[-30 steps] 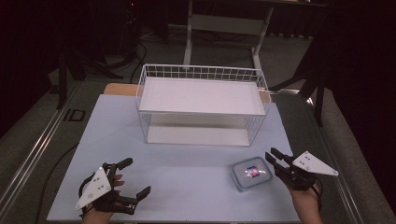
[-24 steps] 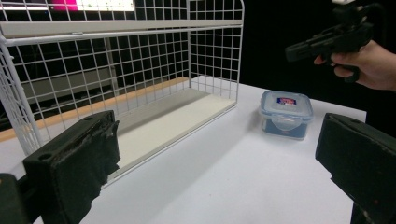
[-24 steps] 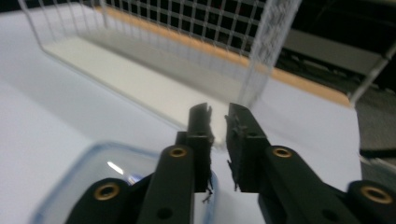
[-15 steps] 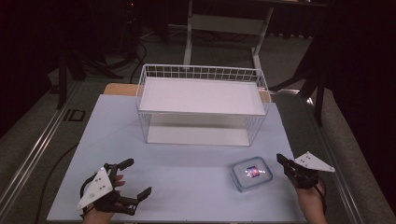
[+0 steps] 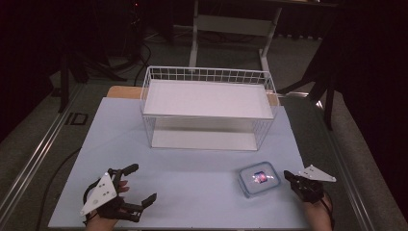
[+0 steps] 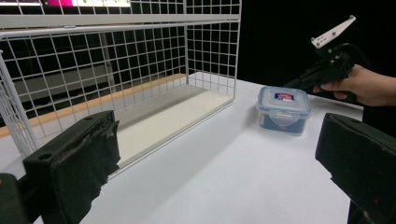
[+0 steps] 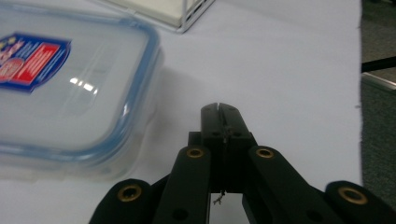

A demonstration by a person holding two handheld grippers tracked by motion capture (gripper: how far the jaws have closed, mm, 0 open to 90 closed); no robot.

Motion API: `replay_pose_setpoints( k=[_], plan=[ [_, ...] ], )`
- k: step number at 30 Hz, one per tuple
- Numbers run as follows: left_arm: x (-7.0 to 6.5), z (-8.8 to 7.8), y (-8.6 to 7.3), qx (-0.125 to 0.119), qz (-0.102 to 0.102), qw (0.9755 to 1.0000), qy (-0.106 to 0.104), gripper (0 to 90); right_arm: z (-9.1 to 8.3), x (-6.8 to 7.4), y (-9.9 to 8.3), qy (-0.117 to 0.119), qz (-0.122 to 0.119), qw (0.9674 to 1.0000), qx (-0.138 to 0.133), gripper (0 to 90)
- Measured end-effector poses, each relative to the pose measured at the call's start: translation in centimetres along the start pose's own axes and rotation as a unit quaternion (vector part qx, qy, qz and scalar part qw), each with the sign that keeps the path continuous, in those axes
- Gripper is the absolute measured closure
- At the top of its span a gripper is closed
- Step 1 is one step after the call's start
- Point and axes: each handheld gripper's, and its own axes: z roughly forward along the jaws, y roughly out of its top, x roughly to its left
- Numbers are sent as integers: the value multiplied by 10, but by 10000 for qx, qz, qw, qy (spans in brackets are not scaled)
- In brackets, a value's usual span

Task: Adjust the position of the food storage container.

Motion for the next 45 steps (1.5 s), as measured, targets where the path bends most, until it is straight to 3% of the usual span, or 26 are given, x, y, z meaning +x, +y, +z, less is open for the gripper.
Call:
replay_pose_setpoints(
  k=[4, 6, 15, 17, 24, 27, 29, 33, 37, 41, 45],
  plan=[
    [0, 0, 0, 7, 7, 10000, -3, 5, 1, 6, 2, 244, -23, 9997, 50, 900],
    [-1, 0, 0, 11, 10, 10000, 3, 5, 2, 12, 6, 281, -152, 9995, 64, 900],
    [-1, 0, 0, 16, 3, 10000, -12, 5, 0, 26, 13, 603, -211, 9979, 97, 900],
    [-2, 1, -1, 29, 5, 10000, -27, 5, 0, 30, 13, 796, -208, 9966, 69, 900],
    [-3, 2, -1, 59, 42, 10000, -59, 5, 3, 43, 16, 1087, -297, 9936, 57, 900],
    [-4, 2, -1, 65, 45, 9999, -63, 5, 1, 47, 19, 1145, -389, 9926, 67, 900],
    [-4, 2, -1, 58, 55, 9999, -61, 5, -3, 48, 20, 1049, -530, 9931, 42, 900],
    [-3, 1, -1, 60, 38, 9999, -71, 5, -6, 47, 15, 1006, -460, 9937, 175, 900],
    [-4, 1, -1, 61, 50, 9999, -84, 5, -3, 53, 8, 1171, -367, 9918, 362, 900],
    [-4, 2, -2, 71, 30, 9999, -83, 5, 1, 56, 8, 1371, -186, 9897, 382, 900],
    [-4, 3, -2, 90, 33, 9999, -90, 5, 4, 65, 12, 1491, -370, 9872, 436, 900]
  ],
)
